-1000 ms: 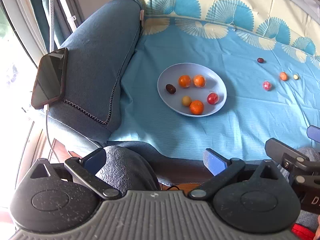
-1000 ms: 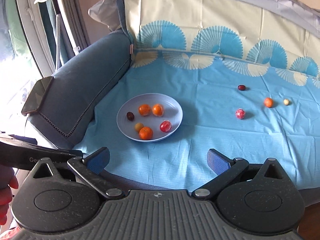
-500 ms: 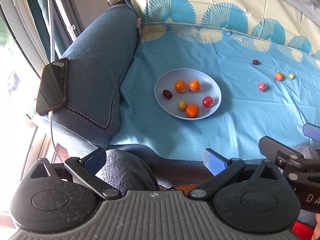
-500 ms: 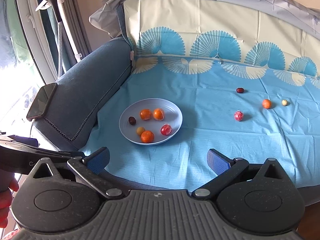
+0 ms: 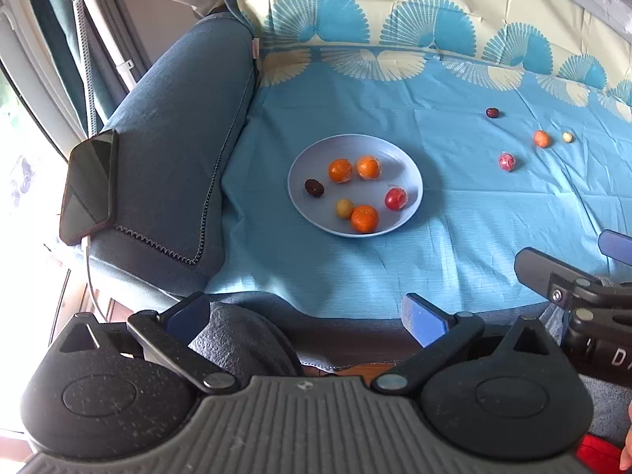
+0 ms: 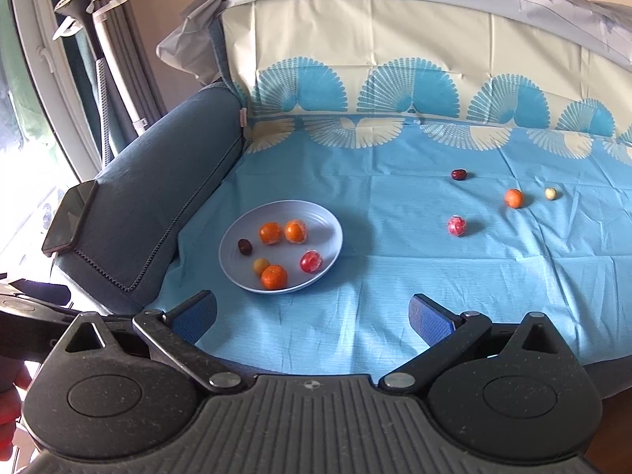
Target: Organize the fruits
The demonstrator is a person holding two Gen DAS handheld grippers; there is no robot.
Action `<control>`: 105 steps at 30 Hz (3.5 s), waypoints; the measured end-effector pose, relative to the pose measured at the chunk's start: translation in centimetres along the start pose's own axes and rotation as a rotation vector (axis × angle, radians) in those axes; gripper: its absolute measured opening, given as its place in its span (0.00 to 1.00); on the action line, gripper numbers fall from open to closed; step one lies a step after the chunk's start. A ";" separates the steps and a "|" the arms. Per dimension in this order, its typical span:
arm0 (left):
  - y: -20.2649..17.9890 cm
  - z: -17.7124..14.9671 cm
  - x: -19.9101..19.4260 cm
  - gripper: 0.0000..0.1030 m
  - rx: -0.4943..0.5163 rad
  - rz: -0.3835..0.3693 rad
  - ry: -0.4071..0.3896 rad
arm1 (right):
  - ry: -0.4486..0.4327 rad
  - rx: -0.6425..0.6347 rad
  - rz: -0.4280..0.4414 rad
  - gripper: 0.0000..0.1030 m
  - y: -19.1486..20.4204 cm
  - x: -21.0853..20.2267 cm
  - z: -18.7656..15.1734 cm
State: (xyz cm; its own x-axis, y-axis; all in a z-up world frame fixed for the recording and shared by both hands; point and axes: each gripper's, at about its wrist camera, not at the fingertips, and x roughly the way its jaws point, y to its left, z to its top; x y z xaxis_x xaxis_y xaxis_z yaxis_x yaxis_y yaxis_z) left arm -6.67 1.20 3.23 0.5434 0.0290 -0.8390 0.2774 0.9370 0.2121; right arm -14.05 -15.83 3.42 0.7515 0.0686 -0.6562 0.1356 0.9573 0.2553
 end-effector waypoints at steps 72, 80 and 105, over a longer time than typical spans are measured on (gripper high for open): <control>-28.7 18.2 24.1 0.32 0.353 -0.335 -0.071 | -0.061 0.026 -0.331 0.36 -32.0 30.1 8.1; -20.1 14.8 14.6 0.32 0.237 -0.231 -0.080 | -0.220 0.013 -0.255 0.36 -26.1 16.6 7.6; -0.2 -4.0 -4.4 0.32 0.013 -0.116 -0.188 | -0.120 -0.261 0.181 0.37 1.2 -4.7 -3.4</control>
State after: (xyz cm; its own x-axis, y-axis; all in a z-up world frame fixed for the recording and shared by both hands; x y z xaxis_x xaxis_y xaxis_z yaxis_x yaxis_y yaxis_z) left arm -12.29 2.23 4.91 0.6453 -0.1449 -0.7501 0.3561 0.9257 0.1276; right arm -19.55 -14.01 4.40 0.8211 0.2255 -0.5244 -0.1652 0.9732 0.1599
